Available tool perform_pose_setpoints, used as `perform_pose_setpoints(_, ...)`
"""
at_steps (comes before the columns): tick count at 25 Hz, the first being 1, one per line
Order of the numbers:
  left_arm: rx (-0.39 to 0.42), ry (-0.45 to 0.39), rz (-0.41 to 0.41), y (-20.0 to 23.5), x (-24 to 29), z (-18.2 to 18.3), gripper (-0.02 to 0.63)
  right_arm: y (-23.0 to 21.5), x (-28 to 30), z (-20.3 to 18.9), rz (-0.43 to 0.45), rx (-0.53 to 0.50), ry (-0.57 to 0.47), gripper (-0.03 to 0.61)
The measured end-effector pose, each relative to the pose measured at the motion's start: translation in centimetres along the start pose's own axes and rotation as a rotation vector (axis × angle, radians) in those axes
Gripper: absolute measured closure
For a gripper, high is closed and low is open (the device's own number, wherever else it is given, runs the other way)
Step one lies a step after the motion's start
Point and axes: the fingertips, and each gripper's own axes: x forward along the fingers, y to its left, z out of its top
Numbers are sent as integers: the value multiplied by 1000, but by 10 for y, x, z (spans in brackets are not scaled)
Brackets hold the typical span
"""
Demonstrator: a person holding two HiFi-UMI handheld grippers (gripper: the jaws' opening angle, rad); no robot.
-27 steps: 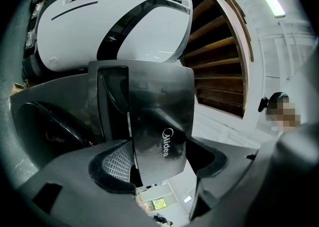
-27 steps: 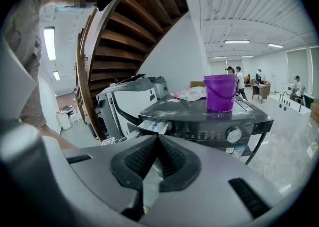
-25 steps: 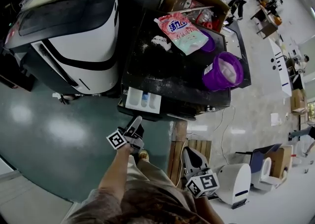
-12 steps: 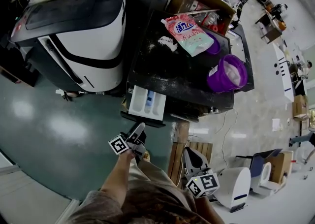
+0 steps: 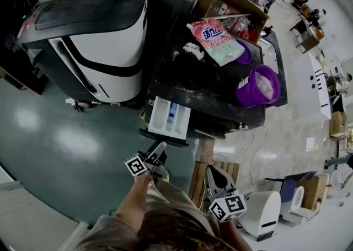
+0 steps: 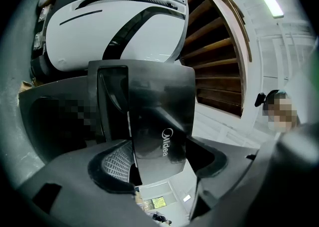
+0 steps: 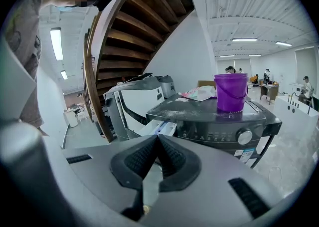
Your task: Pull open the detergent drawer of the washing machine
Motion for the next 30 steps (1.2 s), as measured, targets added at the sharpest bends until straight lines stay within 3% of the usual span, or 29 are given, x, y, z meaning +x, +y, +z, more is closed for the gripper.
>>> perform_pose_setpoints(18,24,72,112,-10,-35,11,272,11,25,12,52,23,-44,575)
perform_pose_setpoints(24,79,119,105,-46,-35,33,272,9,37,20,69,29,-69,574)
perform_pose_setpoints(30,191,174,141,-89,-30,55,271,10,47,30,90,26,-95,575)
